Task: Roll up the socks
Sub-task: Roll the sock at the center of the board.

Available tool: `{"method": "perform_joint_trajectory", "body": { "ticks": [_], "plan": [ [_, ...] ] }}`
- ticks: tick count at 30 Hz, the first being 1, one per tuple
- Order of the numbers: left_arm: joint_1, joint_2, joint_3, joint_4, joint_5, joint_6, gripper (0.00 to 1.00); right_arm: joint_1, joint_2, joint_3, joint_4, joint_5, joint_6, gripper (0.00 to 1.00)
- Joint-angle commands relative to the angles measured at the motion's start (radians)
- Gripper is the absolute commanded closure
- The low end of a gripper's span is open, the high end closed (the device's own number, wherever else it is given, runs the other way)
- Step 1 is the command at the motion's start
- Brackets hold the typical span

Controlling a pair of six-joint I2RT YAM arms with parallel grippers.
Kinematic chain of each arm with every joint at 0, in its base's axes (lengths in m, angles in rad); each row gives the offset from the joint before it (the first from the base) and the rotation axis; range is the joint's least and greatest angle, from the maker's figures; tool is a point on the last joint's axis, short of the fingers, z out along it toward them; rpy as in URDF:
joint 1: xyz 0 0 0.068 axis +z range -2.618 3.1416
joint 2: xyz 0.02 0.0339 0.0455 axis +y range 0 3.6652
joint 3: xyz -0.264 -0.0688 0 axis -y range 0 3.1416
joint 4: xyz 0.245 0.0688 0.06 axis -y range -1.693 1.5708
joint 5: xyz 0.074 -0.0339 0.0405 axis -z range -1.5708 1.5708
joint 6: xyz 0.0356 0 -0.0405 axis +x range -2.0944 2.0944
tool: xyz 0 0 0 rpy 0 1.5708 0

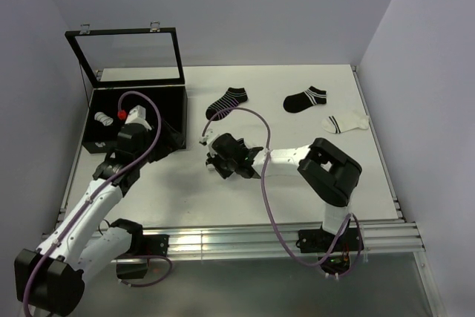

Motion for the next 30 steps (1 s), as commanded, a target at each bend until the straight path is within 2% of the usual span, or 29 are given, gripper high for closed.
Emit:
{"method": "perform_joint_trajectory", "body": {
  "ticks": [1, 8, 13, 21, 30],
  "plan": [
    [-0.054, 0.038, -0.038, 0.05, -0.026, -0.138, 0.09, -0.045, -0.006, -0.065, 0.041, -0.194, 0.14, 1.0],
    [-0.199, 0.175, -0.056, 0.118, -0.082, -0.292, 0.14, -0.131, 0.003, -0.126, 0.139, -0.387, 0.226, 1.0],
    [-0.243, 0.274, -0.056, 0.181, -0.096, -0.367, 0.21, -0.196, 0.031, -0.162, 0.23, -0.513, 0.315, 1.0],
    [-0.287, 0.414, -0.056, 0.248, -0.078, -0.436, 0.31, -0.252, 0.083, -0.183, 0.289, -0.604, 0.404, 1.0],
    [-0.321, 0.452, -0.081, 0.306, -0.061, -0.479, 0.41, -0.271, 0.092, -0.18, 0.27, -0.61, 0.407, 1.0]
  ]
}}
